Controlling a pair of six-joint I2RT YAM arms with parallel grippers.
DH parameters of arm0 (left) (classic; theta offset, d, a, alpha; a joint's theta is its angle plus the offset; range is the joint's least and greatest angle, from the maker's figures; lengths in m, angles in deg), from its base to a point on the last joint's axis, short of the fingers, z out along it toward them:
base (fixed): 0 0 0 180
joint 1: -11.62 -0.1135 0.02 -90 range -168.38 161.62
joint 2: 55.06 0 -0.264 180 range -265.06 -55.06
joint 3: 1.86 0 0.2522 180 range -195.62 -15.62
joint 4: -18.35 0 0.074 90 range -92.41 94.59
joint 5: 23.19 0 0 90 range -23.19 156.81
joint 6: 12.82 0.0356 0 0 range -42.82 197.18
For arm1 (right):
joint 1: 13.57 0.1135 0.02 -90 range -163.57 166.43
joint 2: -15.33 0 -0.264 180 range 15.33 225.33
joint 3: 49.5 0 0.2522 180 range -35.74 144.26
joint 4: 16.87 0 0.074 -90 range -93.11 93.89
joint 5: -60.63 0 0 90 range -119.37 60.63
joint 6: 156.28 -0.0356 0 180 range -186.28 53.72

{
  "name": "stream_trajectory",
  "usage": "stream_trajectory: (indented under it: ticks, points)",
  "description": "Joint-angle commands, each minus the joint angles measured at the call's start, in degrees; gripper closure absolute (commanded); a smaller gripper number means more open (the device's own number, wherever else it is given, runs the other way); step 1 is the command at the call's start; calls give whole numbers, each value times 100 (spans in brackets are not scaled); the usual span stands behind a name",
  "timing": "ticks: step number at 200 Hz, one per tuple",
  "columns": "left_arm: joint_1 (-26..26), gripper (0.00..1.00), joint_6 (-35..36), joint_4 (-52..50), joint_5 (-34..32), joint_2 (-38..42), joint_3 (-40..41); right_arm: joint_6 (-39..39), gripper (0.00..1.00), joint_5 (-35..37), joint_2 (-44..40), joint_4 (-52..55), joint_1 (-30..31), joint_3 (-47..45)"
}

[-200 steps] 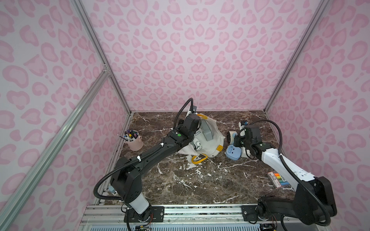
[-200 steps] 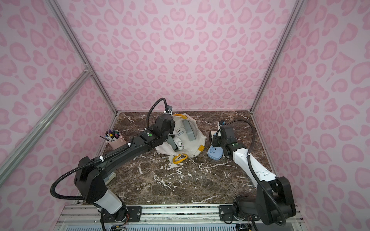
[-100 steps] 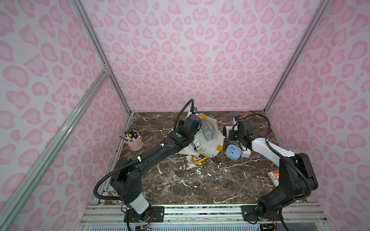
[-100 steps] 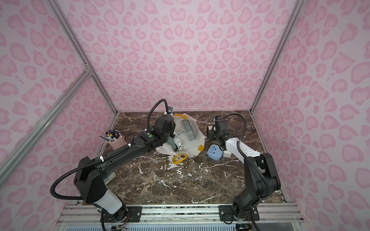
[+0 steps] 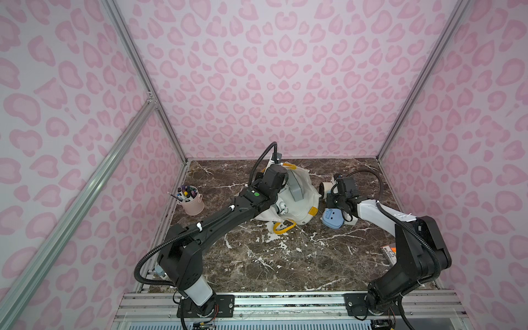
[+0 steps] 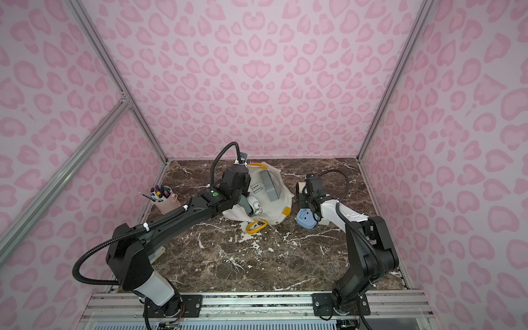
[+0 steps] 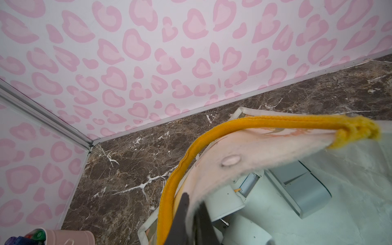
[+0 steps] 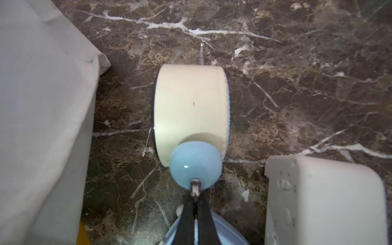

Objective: Take the alarm clock out of the canvas bag
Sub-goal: Place the alarm at the center of the board.

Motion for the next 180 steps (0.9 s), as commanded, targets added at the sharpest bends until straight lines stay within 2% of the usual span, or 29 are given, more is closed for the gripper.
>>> stream_trajectory:
  ticks: [1, 63, 77, 94, 108, 130, 180]
  points:
    - [-13, 97, 27, 27, -81, -35, 1, -85, 100, 46, 77, 148, 7, -47]
    - [-8, 97, 52, 0, -106, -38, -3, -157, 100, 81, 110, 164, 3, -62]
    - [-7, 97, 60, 2, -108, -35, -7, -190, 93, 77, 84, 171, 2, -62]
    - [-3, 97, 73, -5, -114, -36, -8, -228, 77, 76, 19, 166, 7, -104]
    - [1, 97, 81, -9, -125, -42, -12, -255, 70, 73, -78, 151, 7, -142]
    - [-1, 97, 95, 2, -133, -27, -16, -317, 52, 60, -224, 137, 1, -186]
    - [8, 97, 81, -4, -134, -30, -2, -433, 44, 77, -640, 148, 8, -291]
